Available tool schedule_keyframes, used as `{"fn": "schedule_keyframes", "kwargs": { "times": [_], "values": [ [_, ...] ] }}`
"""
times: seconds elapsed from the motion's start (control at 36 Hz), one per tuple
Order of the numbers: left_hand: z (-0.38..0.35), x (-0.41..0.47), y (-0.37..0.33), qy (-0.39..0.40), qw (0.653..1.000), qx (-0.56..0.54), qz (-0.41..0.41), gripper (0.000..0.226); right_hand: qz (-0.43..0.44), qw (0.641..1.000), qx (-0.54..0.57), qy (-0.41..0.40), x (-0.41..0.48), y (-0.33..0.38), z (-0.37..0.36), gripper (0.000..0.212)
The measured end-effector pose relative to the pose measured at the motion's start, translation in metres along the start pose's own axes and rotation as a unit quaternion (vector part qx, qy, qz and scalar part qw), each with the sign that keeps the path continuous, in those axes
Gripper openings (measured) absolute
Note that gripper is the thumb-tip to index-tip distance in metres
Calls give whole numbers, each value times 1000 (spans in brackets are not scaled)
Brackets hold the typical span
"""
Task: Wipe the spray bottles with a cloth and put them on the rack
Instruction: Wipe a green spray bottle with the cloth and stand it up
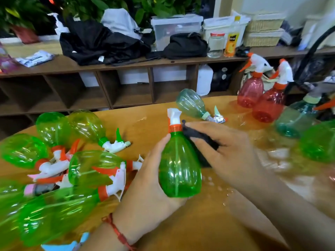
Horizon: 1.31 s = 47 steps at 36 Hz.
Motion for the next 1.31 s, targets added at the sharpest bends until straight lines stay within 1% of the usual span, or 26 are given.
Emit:
{"fn": "schedule_keyframes", "kwargs": {
  "times": [0.06,0.19,0.25,0.36,0.44,0.53,0.58,0.67,0.75,0.83,0.97,1.14,1.22,1.31],
  "values": [
    [-1,-1,-2,-6,1000,-9,4,123,10,1000,3,18,-5,-2,-7,42],
    [0,1,3,-17,1000,-6,8,119,-22,994,94,43,-13,-4,-15,42],
    [1,2,7,-30,999,1,13,119,-7,995,83,54,-14,0,-17,42],
    [3,4,13,-53,998,1,34,121,61,994,26,91,-22,7,-21,42],
    [7,7,20,-67,996,-37,52,120,104,987,-15,121,-31,11,-24,40],
    [12,9,26,-86,992,-60,64,120,129,979,-20,156,-34,15,-24,37],
    [14,9,26,-91,992,-66,64,120,130,977,-13,169,-33,14,-24,37],
    [14,8,22,-80,995,-44,39,119,99,984,0,148,-29,9,-22,40],
    [6,5,15,-47,999,-9,-2,116,71,991,21,110,-25,6,-18,45],
    [-2,4,11,-25,999,6,-31,115,69,993,32,91,-24,7,-14,43],
    [2,6,11,-49,997,27,-47,113,58,993,55,83,-26,8,-17,47],
    [3,7,13,-52,996,47,-58,114,37,994,79,68,-25,7,-20,45],
    [5,6,13,-56,995,49,-61,114,43,994,78,56,-26,8,-23,45],
    [5,5,10,-63,996,27,-57,113,62,995,62,57,-26,10,-26,47]
  ]
}}
Point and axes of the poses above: each hand's wrist, its own x-axis towards the middle knuckle, its own z-axis out of the back of the hand, y = z × x, the point moved 4 cm from there along x, towards the middle knuckle, and after that the axes turned 11 degrees about x, right-handed, at the moved point
